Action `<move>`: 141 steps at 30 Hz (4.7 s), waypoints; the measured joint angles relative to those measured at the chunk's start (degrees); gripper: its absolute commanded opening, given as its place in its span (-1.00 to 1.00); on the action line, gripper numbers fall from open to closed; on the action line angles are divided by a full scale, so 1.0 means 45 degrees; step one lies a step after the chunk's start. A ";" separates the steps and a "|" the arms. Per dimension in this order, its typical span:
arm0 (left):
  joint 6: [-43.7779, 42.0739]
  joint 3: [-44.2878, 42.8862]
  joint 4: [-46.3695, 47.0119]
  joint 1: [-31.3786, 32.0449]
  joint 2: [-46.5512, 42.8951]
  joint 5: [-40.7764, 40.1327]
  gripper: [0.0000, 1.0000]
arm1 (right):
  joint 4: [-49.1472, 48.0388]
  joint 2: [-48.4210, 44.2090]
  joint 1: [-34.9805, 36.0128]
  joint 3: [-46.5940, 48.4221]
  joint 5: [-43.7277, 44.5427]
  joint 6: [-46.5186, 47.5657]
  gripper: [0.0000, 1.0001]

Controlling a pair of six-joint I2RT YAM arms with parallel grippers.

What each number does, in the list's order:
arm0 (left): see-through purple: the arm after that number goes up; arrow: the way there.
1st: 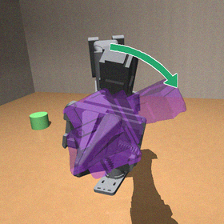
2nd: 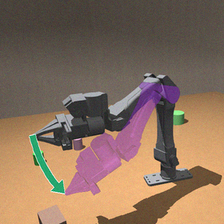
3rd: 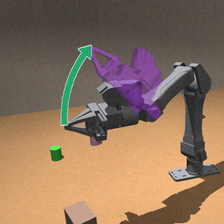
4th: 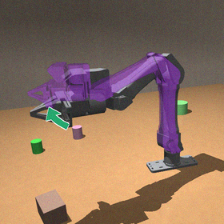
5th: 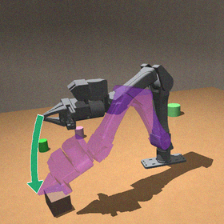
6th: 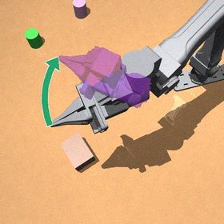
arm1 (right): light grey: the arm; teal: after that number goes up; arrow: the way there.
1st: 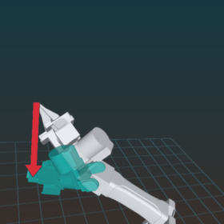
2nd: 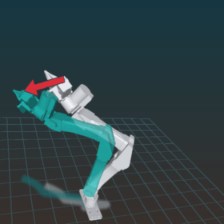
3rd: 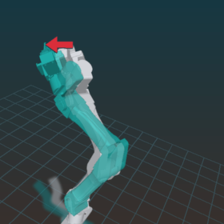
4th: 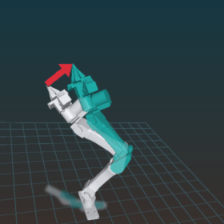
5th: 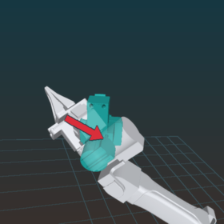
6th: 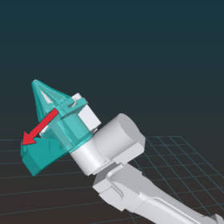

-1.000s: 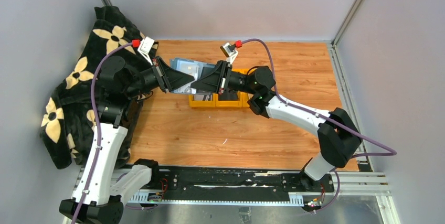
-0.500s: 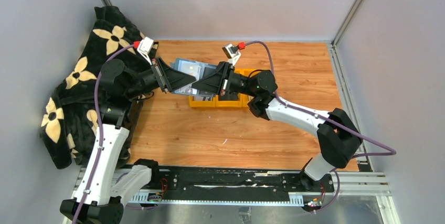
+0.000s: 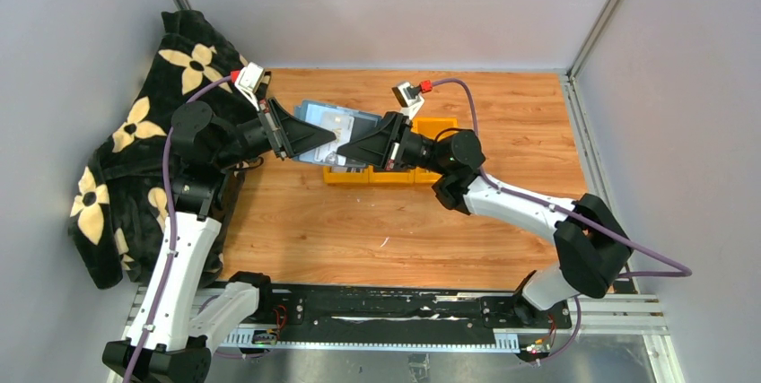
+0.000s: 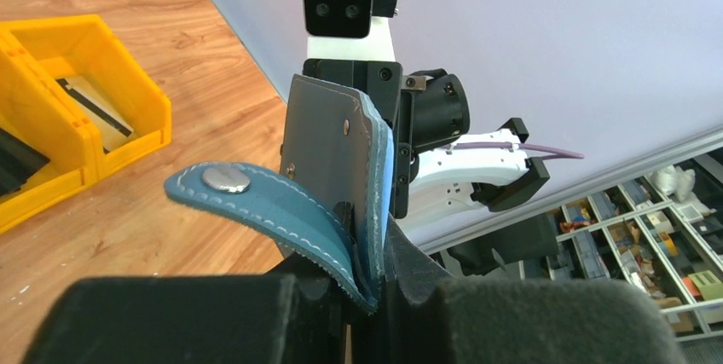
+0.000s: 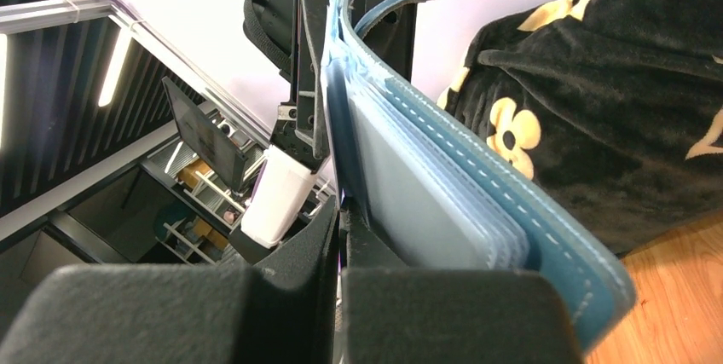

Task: Take the credit cards out of the card holder
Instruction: Remove the credit card from the card holder, then place the credit card in the storage box, then remove the credit card from the card holder.

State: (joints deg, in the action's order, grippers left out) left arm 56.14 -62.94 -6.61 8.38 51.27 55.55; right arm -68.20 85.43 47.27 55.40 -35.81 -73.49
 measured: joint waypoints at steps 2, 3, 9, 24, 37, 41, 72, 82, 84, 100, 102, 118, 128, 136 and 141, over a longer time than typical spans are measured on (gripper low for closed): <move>0.0019 -0.0010 0.0034 0.0000 0.0000 0.0044 -0.78 | -0.0010 -0.0044 0.0000 -0.0024 0.0005 0.0005 -1.00; 0.0024 -0.0015 0.0063 0.0000 0.0000 0.0058 -0.81 | -0.0034 -0.0049 0.0000 -0.0024 0.0005 0.0005 -0.90; 0.0034 -0.0107 0.0189 0.0000 0.0000 0.0121 -0.93 | -0.0277 -0.0092 0.0000 -0.0087 0.0000 -0.0034 -0.38; 0.0136 -0.0165 0.0408 0.0000 -0.0107 0.0223 -0.97 | -0.1695 0.0189 -0.0350 0.0189 0.0117 -0.1248 -0.74; 0.0291 -0.0301 0.0500 0.0000 -0.0121 0.0228 -0.97 | -0.1768 0.0121 -0.0505 0.0097 0.0306 -0.1384 -1.00; 0.0136 -0.0559 0.0287 0.0000 -0.0087 0.0223 -0.97 | -0.1195 -0.0398 -0.0515 -0.0257 0.0408 -0.1015 -1.00; -0.6028 -0.3696 -0.5008 0.0000 -0.0097 -0.2900 -1.00 | 0.6275 -0.1928 -0.3653 -0.1059 0.1001 0.3109 -1.00; -0.5134 -0.3755 -0.4454 0.0000 -0.0534 -0.2055 -1.00 | 1.0569 0.3570 -0.2579 0.3483 0.2773 0.6615 -1.00; -0.5051 -0.3755 -0.4454 0.0000 -0.0627 -0.2035 -1.00 | 1.1327 0.4697 -0.2229 0.4541 0.3230 0.7169 -1.00; -0.4575 -0.3711 -0.4153 0.0000 -0.0918 -0.1909 -1.00 | 1.3755 0.7664 -0.0923 0.7606 0.5712 0.8650 -1.00; -0.4571 -0.3711 -0.4153 0.0000 -0.0918 -0.1899 -1.00 | 1.3896 0.7694 -0.0850 0.7679 0.5799 0.8675 -0.94; -0.4342 -0.3721 -0.3832 0.0000 -0.0928 -0.1807 -1.00 | 1.4503 0.5377 -0.0602 0.6727 0.7781 0.9384 0.43; -0.3517 -0.3716 -0.2929 0.0000 -0.0923 -0.1428 -1.00 | 1.0647 -0.0913 -0.1122 0.2390 0.5688 0.8179 0.61; -0.2885 -0.3565 -0.2195 0.0000 -0.0918 -0.0806 -1.00 | 0.3740 -0.2346 -0.1394 -0.1486 0.1316 0.5042 0.54; -0.2662 -0.3449 -0.1933 0.0000 -0.0923 -0.0573 -1.00 | -0.1146 -0.1763 -0.1428 -0.2055 -0.0495 0.2467 0.45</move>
State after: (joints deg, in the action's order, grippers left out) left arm 44.16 -78.46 -15.31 8.38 47.11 52.97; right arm -73.36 77.49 40.84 46.15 -38.04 -62.39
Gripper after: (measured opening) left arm 0.126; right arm 0.742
